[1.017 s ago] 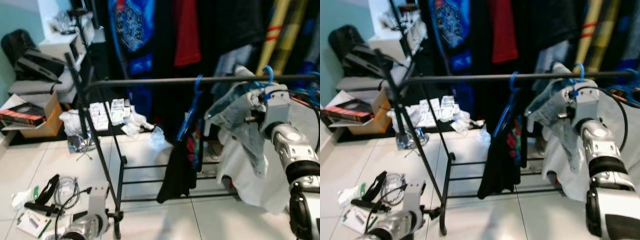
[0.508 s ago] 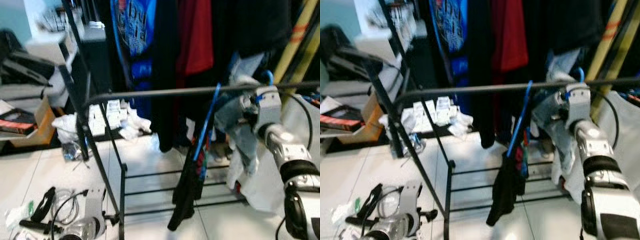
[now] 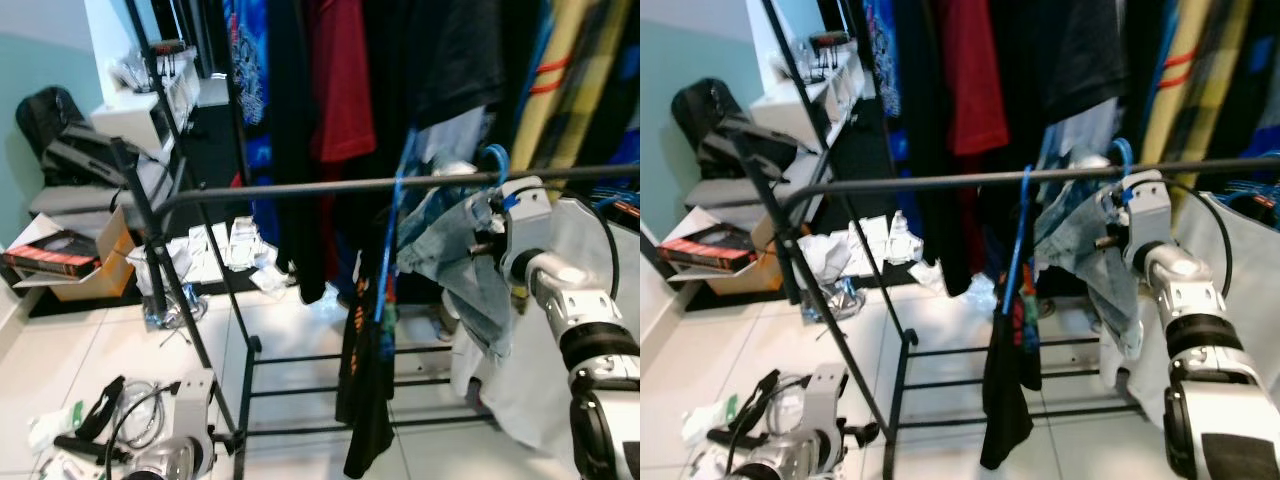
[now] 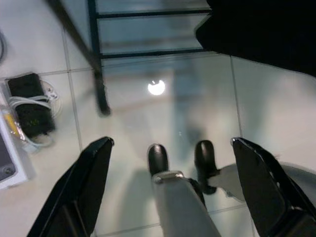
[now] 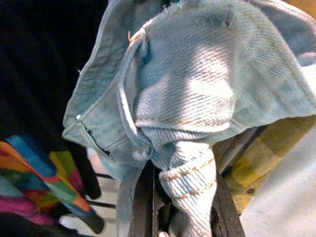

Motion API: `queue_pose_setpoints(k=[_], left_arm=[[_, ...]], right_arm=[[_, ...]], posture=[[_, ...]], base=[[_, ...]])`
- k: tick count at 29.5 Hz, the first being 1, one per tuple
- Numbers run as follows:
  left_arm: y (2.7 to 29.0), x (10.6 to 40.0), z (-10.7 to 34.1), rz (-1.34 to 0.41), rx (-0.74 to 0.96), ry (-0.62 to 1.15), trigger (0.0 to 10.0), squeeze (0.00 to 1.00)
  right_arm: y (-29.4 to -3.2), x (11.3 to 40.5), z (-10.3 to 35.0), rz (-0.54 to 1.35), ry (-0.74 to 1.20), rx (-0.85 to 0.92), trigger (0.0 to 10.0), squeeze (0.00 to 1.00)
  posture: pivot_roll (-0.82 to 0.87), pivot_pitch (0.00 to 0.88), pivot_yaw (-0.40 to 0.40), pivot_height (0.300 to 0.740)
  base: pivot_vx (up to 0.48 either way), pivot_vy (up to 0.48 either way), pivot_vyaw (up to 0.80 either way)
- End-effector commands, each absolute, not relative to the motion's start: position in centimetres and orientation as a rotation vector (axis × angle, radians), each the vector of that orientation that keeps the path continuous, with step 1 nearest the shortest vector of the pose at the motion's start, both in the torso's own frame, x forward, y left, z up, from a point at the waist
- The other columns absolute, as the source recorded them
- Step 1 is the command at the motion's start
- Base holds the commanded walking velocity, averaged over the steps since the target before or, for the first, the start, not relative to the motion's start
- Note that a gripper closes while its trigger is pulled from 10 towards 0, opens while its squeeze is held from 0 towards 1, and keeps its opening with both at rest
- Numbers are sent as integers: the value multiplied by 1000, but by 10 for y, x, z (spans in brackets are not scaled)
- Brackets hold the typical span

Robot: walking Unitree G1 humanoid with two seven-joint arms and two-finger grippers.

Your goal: Hang hanger

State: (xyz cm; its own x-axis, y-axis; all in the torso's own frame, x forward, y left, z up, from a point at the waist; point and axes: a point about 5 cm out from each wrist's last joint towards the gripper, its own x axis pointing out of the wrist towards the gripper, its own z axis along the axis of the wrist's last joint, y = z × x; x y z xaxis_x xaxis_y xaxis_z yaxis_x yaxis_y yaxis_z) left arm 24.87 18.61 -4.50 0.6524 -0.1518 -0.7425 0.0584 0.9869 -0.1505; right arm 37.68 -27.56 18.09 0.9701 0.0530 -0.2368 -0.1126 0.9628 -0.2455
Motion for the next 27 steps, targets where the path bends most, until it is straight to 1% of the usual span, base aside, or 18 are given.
queue_pose_setpoints(k=[1, 7, 8, 10, 14, 16, 17, 18, 21, 23, 25, 27], left_arm=[[189, 245, -48, -117, -109, 875, 10000, 0], [189, 245, -47, -118, -111, 875, 10000, 0], [188, 245, -47, -117, -113, 875, 10000, 0], [189, 245, -47, -117, -111, 876, 10000, 0], [189, 245, -47, -111, -114, 875, 10000, 0], [189, 245, -47, -106, -115, 875, 10000, 0], [189, 245, -47, -106, -115, 875, 10000, 0], [189, 245, -48, -105, -115, 875, 10000, 0], [189, 245, -48, -105, -115, 875, 10000, 0], [189, 245, -48, -103, -116, 875, 10000, 0], [189, 245, -48, -103, -116, 875, 10000, 0], [189, 245, -48, -102, -118, 874, 10000, 0]], right_arm=[[-275, 379, 193, 73, 189, -291, 10000, 0], [-275, 377, 190, 82, 198, -284, 10000, 0], [-268, 375, 186, 157, 208, -265, 10000, 0], [-264, 374, 185, 191, 204, -269, 10000, 0], [-256, 373, 183, 247, 196, -271, 10000, 0], [-242, 373, 180, 314, 195, -260, 10000, 0], [-242, 373, 180, 314, 195, -260, 10000, 0], [-232, 373, 176, 347, 201, -267, 10000, 0], [-232, 373, 176, 347, 201, -267, 10000, 0], [-210, 375, 170, 402, 208, -241, 10000, 0], [-210, 375, 170, 402, 208, -241, 10000, 0], [-188, 377, 170, 444, 195, -191, 10000, 0]], posture=[[-73, 0, 47, 740], [-72, 0, 48, 740], [-72, 0, 47, 740], [-73, 0, 46, 740], [-74, 0, 46, 740], [-76, 0, 49, 740], [-76, 0, 49, 740], [-76, 0, 48, 740], [-76, 0, 48, 740], [-74, 0, 47, 740], [-74, 0, 47, 740], [-71, 0, 45, 740]], base=[[0, -454, 0], [0, -454, 0], [0, -442, 0], [0, -341, 356], [0, 0, 722], [0, 0, 731], [0, 0, 731], [0, 0, 756], [0, 0, 756], [0, 0, 397], [0, 0, 0], [0, 0, 0]])
